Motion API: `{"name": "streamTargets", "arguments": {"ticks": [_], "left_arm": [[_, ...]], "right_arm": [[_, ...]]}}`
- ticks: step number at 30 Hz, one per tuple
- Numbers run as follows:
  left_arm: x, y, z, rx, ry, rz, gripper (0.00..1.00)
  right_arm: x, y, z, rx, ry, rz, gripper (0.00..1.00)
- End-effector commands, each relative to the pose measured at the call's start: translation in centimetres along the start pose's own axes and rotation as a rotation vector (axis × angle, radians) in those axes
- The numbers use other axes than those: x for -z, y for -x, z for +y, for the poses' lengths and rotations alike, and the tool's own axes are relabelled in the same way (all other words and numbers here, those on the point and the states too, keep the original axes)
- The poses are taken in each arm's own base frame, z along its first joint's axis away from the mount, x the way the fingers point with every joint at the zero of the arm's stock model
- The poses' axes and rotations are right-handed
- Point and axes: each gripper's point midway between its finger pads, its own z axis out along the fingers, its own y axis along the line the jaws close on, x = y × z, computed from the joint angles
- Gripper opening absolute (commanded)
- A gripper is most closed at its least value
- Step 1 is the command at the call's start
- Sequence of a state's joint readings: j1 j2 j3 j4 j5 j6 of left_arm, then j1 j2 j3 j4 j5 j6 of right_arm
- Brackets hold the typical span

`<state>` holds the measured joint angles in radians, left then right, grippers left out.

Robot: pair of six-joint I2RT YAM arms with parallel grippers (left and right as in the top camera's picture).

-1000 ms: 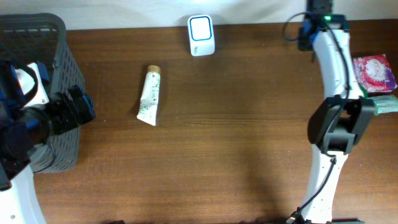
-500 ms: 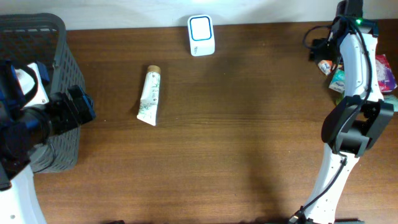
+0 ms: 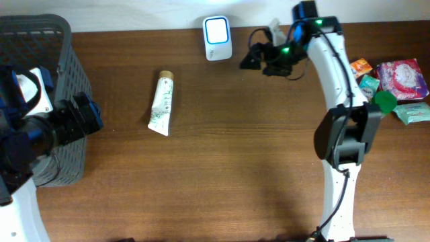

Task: Scan the item barcode
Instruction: 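Reach the right gripper to the white-green tube and grasp it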

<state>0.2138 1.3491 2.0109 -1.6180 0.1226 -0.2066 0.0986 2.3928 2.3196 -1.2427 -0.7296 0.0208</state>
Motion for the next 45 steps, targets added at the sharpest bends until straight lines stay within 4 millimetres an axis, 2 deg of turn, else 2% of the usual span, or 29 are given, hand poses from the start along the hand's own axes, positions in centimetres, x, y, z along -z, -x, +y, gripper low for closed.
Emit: {"name": "streamTargets", "arguments": {"ticks": [1, 3, 6, 11, 15, 17, 23, 26, 28, 30, 34, 37, 41, 43, 45], "left_arm": [[0.1, 0.0, 0.1, 0.013, 0.002, -0.004, 0.99], [0.1, 0.0, 0.1, 0.013, 0.002, -0.004, 0.99], [0.1, 0.0, 0.1, 0.013, 0.002, -0.004, 0.99], [0.1, 0.0, 0.1, 0.013, 0.002, -0.004, 0.99], [0.1, 0.0, 0.1, 0.013, 0.002, -0.004, 0.99], [0.1, 0.0, 0.1, 0.013, 0.002, -0.004, 0.99], [0.1, 0.0, 0.1, 0.013, 0.002, -0.004, 0.99], [0.1, 0.0, 0.1, 0.013, 0.002, -0.004, 0.99], [0.1, 0.0, 0.1, 0.013, 0.002, -0.004, 0.99], [0.1, 0.0, 0.1, 0.013, 0.002, -0.004, 0.99], [0.1, 0.0, 0.1, 0.013, 0.002, -0.004, 0.99], [0.1, 0.0, 0.1, 0.013, 0.002, -0.004, 0.99], [0.1, 0.0, 0.1, 0.013, 0.002, -0.004, 0.99], [0.1, 0.0, 0.1, 0.013, 0.002, -0.004, 0.99], [0.1, 0.0, 0.1, 0.013, 0.002, -0.004, 0.99]], "right_arm": [[-1.6, -1.0, 4.6, 0.032, 0.047, 0.035, 0.99], [-3.3, -2.1, 6.8, 0.041, 0.057, 0.079, 0.99], [-5.2, -2.7, 9.4, 0.111, 0.071, 0.092, 0.99], [-7.3, -2.1, 11.7, 0.151, 0.075, 0.059, 0.99], [-9.9, -2.0, 9.5, -0.009, -0.207, -0.002, 0.99], [-10.6, -2.0, 9.6, -0.025, -0.260, -0.025, 0.99], [-15.3, -2.6, 10.5, -0.058, -0.340, -0.082, 0.99], [-17.8, -2.8, 12.0, -0.022, -0.307, -0.095, 0.99], [-19.8, -3.6, 13.6, 0.023, -0.282, -0.094, 0.99], [-21.5, -4.5, 14.2, 0.066, -0.332, -0.115, 0.99], [-22.6, -5.4, 14.0, 0.129, -0.467, -0.175, 0.99], [-23.6, -6.2, 14.1, 0.149, -0.491, -0.172, 0.99], [-25.4, -7.2, 12.1, 0.142, -0.521, -0.132, 0.99], [-25.3, -7.5, 11.8, 0.142, -0.533, -0.117, 0.69], [-25.0, -7.8, 11.1, 0.131, -0.553, -0.098, 0.61]]}}
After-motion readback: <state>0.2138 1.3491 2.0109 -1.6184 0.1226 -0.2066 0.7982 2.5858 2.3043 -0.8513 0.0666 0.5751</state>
